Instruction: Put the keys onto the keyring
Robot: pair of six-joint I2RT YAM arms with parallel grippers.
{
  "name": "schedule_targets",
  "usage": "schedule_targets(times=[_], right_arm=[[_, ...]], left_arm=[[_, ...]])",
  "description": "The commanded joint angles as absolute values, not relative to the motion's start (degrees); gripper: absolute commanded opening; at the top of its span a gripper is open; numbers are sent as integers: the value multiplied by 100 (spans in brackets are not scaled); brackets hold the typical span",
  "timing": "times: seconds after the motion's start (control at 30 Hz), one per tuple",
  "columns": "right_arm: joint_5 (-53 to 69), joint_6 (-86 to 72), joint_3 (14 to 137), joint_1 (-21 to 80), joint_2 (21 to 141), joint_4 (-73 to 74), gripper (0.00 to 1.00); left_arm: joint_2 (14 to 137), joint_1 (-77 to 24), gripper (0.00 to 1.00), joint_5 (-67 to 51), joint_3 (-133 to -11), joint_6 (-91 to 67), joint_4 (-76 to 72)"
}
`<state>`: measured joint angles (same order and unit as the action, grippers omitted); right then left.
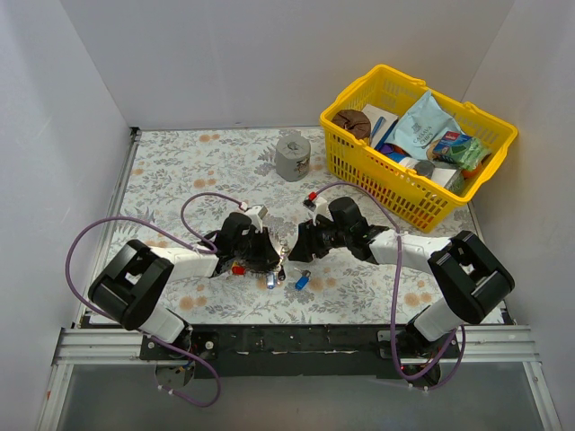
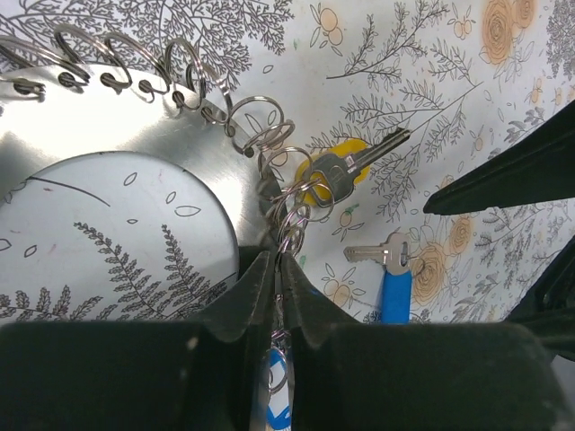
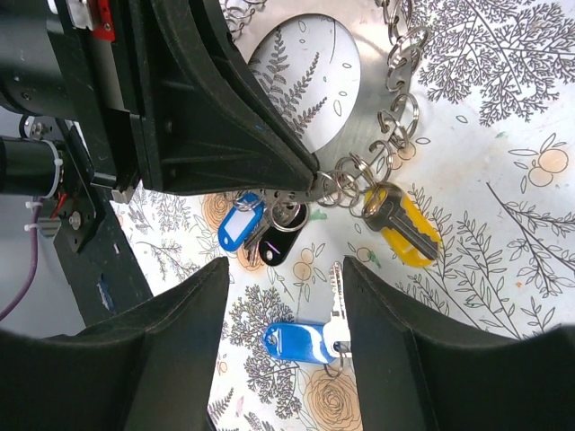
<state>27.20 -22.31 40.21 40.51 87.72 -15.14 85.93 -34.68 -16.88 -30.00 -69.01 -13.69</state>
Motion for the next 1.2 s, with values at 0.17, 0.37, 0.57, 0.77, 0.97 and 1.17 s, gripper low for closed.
schedule_targets(times=[0.17,0.37,0.57,0.77,0.97,1.17], right_arm=[[2795,-2171,3955,4025,8587,-1731,61],[2848,-2171,3946,4025,8517,-1784,61],[3102,-2022,3938,4034,8394,-2004,62],[3515,-1872,3981,4025,8157,-2267,61],[3788,-1881,3999,4025,7911,-2478,60],[3902,-2004,4113,4025,7963,-2584,56]], left_arm=[[8438,-3489,0,-1740,-2900,-6715,-1520],[7886,-3498,0,-1977,-2865,-6610,-1556],[7261,-3498,0,-2021,-2891,-6416,-1301],[6961,-3489,0,-2013,-3041,-6284,-941],[6680,-3489,0,-1934,-3181,-6170,-686],[6399,-3498,0,-1872,-3261,-6064,-527]])
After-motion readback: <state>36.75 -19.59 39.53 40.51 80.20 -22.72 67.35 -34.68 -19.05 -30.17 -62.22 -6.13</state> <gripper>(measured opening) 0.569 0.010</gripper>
